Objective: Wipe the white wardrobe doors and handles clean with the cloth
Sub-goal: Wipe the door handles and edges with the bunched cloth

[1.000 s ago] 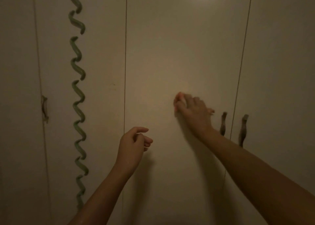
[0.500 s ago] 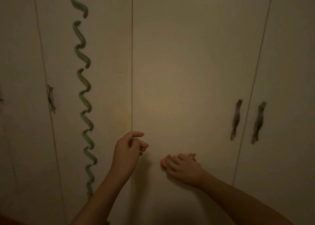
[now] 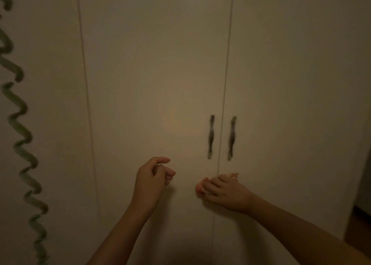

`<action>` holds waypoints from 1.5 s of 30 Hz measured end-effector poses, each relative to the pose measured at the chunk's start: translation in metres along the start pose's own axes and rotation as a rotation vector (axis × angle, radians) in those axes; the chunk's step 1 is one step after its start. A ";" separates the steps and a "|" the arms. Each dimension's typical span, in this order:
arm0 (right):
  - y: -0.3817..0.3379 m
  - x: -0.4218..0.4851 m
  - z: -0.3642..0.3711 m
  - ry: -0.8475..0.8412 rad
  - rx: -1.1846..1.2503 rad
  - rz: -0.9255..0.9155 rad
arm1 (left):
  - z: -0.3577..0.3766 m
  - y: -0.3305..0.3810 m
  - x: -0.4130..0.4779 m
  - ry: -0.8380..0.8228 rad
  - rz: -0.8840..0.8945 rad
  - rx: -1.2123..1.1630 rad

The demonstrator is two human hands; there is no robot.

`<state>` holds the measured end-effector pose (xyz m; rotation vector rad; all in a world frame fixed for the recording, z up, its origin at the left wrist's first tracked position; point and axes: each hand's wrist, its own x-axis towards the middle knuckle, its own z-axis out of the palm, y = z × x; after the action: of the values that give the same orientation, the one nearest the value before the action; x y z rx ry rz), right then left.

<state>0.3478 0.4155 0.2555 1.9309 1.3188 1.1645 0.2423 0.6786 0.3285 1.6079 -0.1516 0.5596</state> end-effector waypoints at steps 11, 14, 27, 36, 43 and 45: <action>0.055 -0.171 -0.060 -0.291 -0.173 0.183 | 0.122 0.009 -0.021 -0.176 -0.012 -0.027; 0.053 -0.193 -0.075 -0.380 -0.151 0.340 | 0.137 0.013 -0.029 -0.202 -0.013 -0.042; 0.020 -0.075 -0.155 0.257 1.037 1.429 | 0.130 0.046 -0.067 -0.263 0.051 0.049; 0.002 0.021 -0.221 0.498 1.381 1.509 | 0.085 0.085 -0.085 -0.398 -0.046 -0.046; -0.019 0.037 -0.254 0.518 1.509 1.482 | 0.070 0.105 -0.093 -0.544 -0.063 -0.264; -0.024 0.033 -0.260 0.504 1.503 1.449 | 0.069 0.112 -0.100 -0.553 -0.066 -0.279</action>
<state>0.1155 0.4436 0.3769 4.3536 0.7946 1.2893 0.1266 0.5747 0.3839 1.4514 -0.5612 0.0257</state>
